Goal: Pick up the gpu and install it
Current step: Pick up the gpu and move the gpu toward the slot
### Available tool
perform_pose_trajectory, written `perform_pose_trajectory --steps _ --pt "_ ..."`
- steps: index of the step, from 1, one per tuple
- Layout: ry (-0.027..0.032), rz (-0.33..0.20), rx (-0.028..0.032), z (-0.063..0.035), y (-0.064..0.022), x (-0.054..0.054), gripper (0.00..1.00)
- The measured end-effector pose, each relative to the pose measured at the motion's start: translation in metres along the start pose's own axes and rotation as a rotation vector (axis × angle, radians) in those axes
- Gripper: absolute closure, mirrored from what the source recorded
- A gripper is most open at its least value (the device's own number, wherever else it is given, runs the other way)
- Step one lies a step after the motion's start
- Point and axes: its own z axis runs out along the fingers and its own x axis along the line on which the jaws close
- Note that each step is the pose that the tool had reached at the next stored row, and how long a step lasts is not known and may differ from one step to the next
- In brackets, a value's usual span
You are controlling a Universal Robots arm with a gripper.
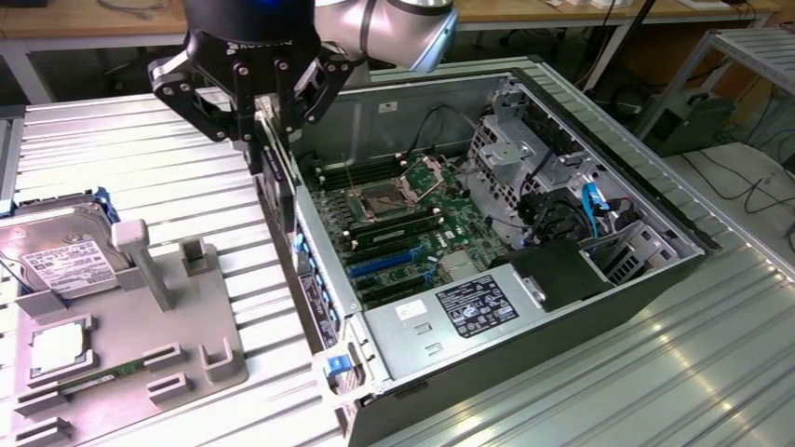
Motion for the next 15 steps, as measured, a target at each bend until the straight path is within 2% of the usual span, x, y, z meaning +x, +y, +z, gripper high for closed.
perform_pose_trajectory --steps 15 --pt "-0.0018 0.0 0.0001 0.0003 -0.001 -0.021 0.72"
